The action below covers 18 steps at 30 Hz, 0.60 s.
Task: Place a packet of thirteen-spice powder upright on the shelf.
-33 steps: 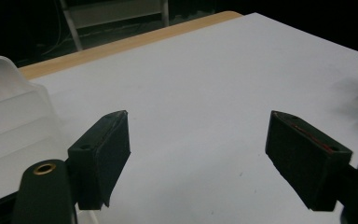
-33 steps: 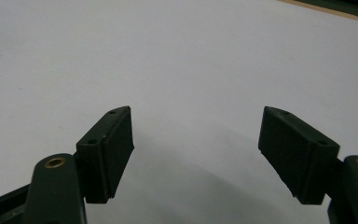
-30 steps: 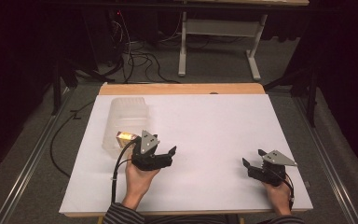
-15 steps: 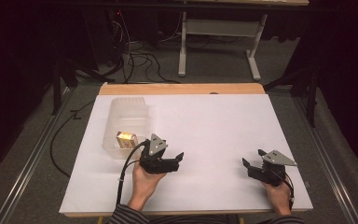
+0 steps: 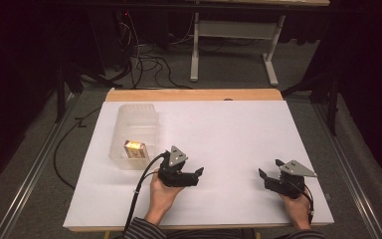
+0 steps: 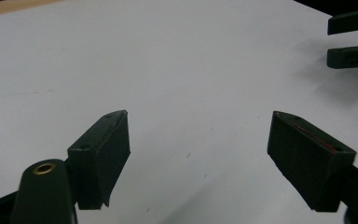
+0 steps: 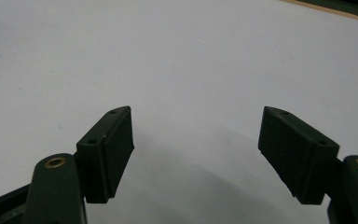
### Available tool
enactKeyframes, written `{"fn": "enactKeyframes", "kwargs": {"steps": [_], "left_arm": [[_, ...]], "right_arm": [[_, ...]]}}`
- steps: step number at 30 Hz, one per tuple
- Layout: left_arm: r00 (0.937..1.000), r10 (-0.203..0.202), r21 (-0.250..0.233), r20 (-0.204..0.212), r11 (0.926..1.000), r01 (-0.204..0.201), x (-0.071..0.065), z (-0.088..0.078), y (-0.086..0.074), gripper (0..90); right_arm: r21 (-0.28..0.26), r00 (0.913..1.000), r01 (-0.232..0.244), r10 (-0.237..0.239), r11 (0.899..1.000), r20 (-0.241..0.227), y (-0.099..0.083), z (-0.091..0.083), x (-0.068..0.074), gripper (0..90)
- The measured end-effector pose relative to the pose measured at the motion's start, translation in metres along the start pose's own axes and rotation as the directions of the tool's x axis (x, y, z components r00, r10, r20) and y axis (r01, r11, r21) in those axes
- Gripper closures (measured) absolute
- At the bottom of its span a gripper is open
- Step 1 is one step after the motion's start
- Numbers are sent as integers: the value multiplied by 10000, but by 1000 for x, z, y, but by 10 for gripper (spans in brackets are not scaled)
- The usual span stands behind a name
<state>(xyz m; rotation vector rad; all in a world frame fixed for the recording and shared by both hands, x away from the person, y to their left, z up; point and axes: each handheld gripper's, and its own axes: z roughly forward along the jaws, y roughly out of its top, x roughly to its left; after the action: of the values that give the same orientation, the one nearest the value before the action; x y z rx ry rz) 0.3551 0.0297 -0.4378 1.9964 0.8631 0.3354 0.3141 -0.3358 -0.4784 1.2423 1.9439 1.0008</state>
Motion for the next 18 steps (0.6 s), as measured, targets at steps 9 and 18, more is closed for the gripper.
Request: {"fn": "enactKeyframes", "kwargs": {"steps": [9,18], "left_arm": [[9998,-139,143,167,9998,136,-2,14,-4,212],[9998,-151,237,-114,9996,154,2,22,-6,214]], "right_arm": [[51,10000,6,-6,10000,8,0,0,0,268],[60,10000,1,-1,10000,14,0,0,0,267]]}}
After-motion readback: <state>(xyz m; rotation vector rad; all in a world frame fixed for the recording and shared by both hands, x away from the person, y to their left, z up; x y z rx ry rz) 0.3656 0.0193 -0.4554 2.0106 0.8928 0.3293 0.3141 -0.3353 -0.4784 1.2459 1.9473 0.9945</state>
